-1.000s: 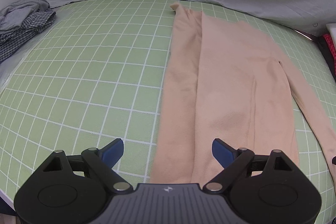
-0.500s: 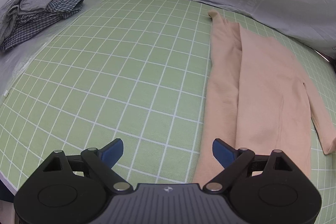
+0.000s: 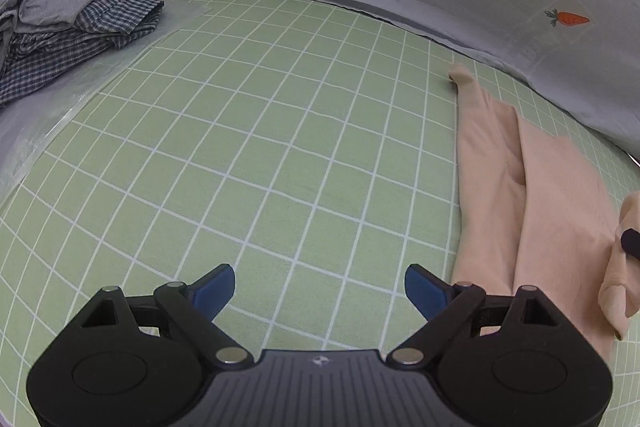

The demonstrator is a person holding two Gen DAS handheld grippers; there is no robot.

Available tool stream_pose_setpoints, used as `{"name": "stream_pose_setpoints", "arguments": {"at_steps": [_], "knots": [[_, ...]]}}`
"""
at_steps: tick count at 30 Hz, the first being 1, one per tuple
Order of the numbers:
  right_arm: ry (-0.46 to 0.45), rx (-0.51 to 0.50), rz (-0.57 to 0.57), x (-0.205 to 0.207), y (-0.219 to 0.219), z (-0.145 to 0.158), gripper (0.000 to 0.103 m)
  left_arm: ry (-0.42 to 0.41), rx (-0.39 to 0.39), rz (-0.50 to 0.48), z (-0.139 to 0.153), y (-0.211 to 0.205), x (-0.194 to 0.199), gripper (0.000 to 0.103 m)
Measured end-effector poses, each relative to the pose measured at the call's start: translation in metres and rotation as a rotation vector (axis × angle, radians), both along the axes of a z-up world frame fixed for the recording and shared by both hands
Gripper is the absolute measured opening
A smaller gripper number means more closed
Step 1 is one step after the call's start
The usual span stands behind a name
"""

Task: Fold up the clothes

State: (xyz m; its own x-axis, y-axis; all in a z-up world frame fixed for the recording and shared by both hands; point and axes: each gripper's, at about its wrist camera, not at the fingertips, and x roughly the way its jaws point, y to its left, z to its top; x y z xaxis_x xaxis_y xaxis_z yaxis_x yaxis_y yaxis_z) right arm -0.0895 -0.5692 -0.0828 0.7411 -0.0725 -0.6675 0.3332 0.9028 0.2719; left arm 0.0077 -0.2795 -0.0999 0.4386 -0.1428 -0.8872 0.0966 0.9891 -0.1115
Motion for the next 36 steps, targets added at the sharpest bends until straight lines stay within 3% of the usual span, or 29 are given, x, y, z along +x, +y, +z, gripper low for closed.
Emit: {"name": "stream_pose_setpoints", "arguments": {"at_steps": [2, 4, 6, 7, 11, 14, 18, 22, 27, 29, 34, 36], "knots": [[0.021, 0.082, 0.059, 0.017, 0.012, -0.008, 0.009, 0.023, -0.001, 0.018, -0.007, 0.003, 0.005, 0.092], [0.057, 0.176, 0.089, 0.022, 0.019, -0.015, 0.02, 0.045, -0.003, 0.029, -0.012, 0.005, 0.006, 0.092], [0.092, 0.224, 0.069, 0.018, 0.018, -0.019, 0.046, 0.054, -0.008, 0.03, -0.015, 0.006, 0.003, 0.092], [0.103, 0.23, 0.046, 0.013, 0.015, -0.019, 0.05, 0.055, -0.009, 0.024, -0.015, 0.004, 0.001, 0.092], [0.111, 0.168, -0.112, -0.021, -0.013, -0.014, 0.08, 0.053, -0.009, -0.01, -0.014, -0.008, -0.004, 0.092], [0.176, 0.086, -0.262, -0.05, -0.038, -0.017, 0.085, 0.025, 0.003, -0.065, -0.008, -0.027, -0.009, 0.092], [0.242, 0.043, -0.468, -0.087, -0.071, -0.028, 0.1, -0.012, 0.018, -0.143, -0.001, -0.056, -0.014, 0.092], [0.307, -0.023, -0.631, -0.119, -0.106, -0.031, 0.101, -0.036, 0.015, -0.228, 0.003, -0.093, -0.017, 0.092], [0.34, -0.067, -0.673, -0.135, -0.14, -0.032, 0.101, -0.091, -0.029, -0.348, 0.016, -0.14, -0.023, 0.09], [0.378, -0.126, -0.646, -0.133, -0.147, -0.035, 0.101, -0.103, -0.041, -0.4, 0.017, -0.157, -0.026, 0.083], [0.431, -0.139, -0.613, -0.129, -0.156, -0.049, 0.101, -0.07, -0.024, -0.48, 0.004, -0.18, -0.032, 0.061], [0.437, -0.127, -0.611, -0.127, -0.155, -0.055, 0.101, -0.044, -0.02, -0.491, -0.004, -0.182, -0.032, 0.061]]}}
